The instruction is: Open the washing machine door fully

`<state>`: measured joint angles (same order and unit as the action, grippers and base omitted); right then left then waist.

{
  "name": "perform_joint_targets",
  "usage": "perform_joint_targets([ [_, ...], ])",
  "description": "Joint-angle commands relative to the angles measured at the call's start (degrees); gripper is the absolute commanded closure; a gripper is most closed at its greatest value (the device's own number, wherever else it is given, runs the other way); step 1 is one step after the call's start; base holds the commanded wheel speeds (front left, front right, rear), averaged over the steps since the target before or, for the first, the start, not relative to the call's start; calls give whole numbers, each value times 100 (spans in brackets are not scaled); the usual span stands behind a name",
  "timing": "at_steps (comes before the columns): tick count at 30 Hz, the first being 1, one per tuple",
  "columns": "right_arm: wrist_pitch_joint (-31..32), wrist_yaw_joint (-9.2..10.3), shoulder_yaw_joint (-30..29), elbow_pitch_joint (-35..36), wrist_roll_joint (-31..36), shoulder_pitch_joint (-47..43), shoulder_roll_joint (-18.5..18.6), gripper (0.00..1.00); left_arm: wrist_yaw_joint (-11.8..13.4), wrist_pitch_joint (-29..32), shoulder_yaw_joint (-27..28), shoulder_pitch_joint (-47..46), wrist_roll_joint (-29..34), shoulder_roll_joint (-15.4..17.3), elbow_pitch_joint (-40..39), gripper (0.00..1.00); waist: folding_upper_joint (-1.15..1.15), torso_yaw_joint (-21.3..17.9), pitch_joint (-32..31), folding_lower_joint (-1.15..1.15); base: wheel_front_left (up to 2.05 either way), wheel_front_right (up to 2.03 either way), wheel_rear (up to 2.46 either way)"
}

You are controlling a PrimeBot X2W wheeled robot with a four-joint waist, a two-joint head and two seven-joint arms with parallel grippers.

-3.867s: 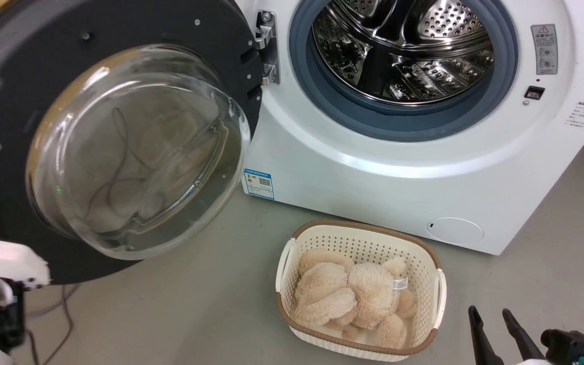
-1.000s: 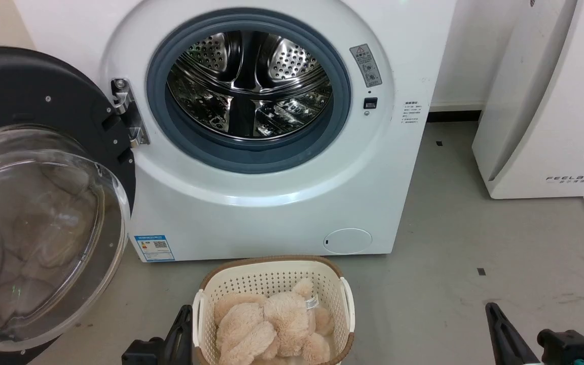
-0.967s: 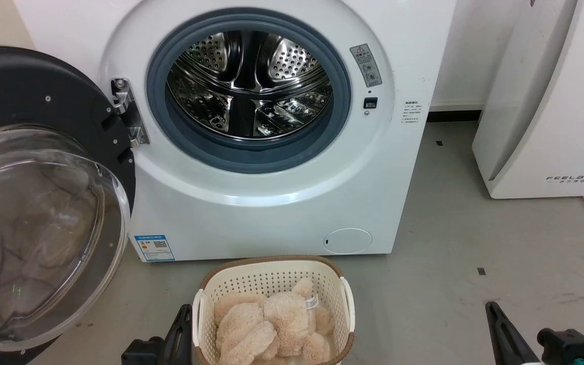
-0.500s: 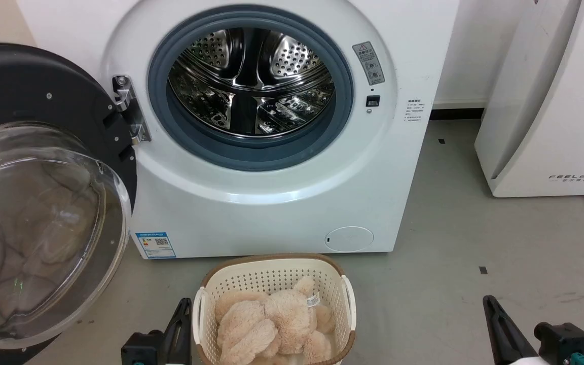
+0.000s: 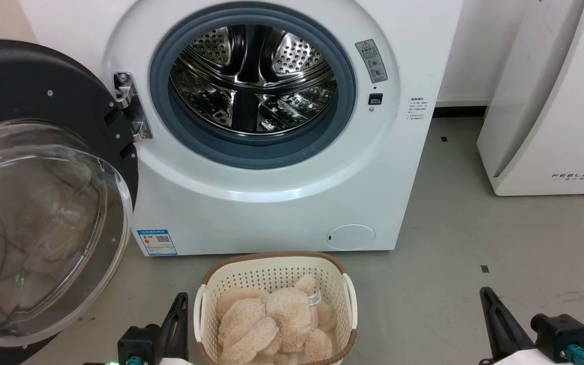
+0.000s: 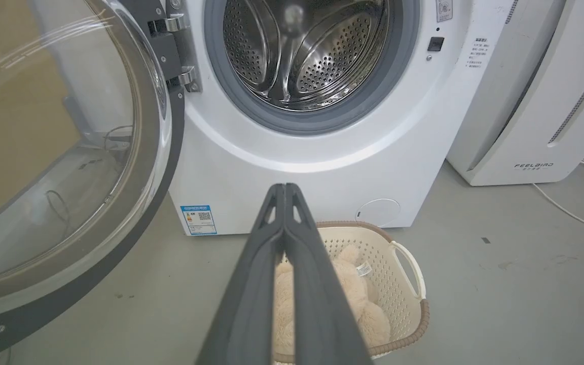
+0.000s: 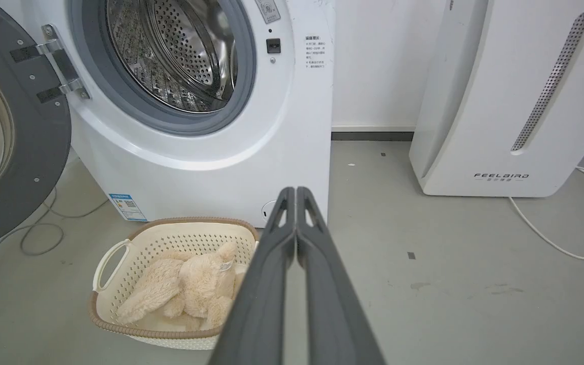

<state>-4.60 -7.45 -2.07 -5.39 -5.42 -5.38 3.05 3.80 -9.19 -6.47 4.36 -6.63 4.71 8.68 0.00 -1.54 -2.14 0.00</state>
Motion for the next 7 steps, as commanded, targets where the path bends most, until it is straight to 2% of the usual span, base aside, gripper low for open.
perform_joint_targets([
  [1,22,-1,10,38,39,74,-7,100,-48,17,31,-119,49,-5,-52,100,0,2,2,0,0,0,0],
  [7,56,-1,26,77,78,110,-7,100,-74,87,79,-143,97,-19,-115,100,0,14,19,0,0,0,0],
])
